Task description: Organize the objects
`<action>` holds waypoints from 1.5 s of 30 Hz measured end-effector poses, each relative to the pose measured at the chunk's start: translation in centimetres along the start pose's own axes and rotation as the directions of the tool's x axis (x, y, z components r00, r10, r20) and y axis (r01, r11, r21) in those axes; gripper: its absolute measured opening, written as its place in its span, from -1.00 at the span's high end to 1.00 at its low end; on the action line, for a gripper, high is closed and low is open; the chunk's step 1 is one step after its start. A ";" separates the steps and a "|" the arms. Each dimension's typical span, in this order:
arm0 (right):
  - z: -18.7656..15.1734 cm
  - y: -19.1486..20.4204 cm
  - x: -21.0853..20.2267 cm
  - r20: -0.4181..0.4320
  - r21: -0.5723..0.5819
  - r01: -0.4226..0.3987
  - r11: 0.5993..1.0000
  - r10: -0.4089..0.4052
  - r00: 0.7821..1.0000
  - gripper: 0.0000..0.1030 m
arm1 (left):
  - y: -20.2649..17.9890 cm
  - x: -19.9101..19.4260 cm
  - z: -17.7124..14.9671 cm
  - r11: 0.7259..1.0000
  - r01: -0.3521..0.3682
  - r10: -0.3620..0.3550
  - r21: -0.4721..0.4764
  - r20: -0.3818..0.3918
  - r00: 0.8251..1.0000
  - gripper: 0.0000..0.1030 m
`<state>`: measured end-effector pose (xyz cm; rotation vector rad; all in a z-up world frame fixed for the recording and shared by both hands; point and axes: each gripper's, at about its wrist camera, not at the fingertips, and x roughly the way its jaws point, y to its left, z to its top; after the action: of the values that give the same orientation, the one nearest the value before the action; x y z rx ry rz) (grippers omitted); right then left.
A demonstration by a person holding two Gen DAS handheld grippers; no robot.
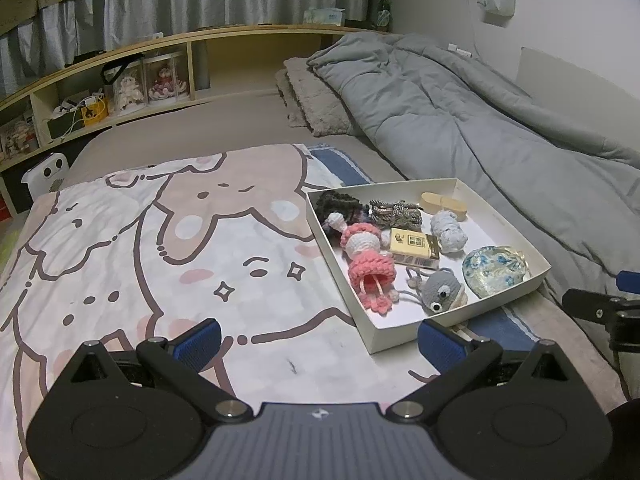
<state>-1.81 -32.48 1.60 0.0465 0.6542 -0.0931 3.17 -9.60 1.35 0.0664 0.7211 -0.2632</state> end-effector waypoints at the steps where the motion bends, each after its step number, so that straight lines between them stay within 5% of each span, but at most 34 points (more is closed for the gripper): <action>1: 0.0 0.0 0.0 -0.001 -0.001 0.001 1.000 -0.001 1.000 -1.00 | 0.0 0.0 0.0 1.000 0.000 0.000 -0.002 0.000 1.000 -1.00; 45: -0.1 0.3 0.3 -0.005 -0.021 0.018 1.000 -0.018 1.000 -1.00 | 0.0 -0.2 -0.1 1.000 0.013 -0.012 -0.018 0.009 1.000 -1.00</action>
<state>-1.61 -32.24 1.39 0.0207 0.6610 -0.1033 2.91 -9.58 1.41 0.0441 0.7155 -0.2689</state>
